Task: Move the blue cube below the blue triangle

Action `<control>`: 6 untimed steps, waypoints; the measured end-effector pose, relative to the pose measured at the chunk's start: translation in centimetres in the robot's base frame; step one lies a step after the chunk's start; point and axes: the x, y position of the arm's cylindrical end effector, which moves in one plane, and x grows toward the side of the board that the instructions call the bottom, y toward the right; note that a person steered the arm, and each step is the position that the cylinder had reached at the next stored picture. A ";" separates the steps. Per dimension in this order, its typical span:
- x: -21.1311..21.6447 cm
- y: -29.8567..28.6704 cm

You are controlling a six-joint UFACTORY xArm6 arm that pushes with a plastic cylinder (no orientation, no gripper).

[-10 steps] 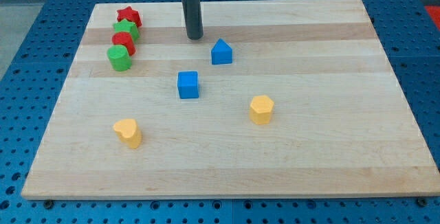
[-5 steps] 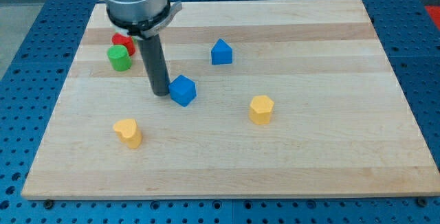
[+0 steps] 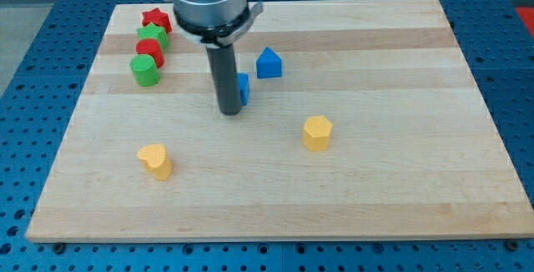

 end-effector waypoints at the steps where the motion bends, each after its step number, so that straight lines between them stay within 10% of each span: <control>1: -0.5 -0.1; 6: -2.6 -2.2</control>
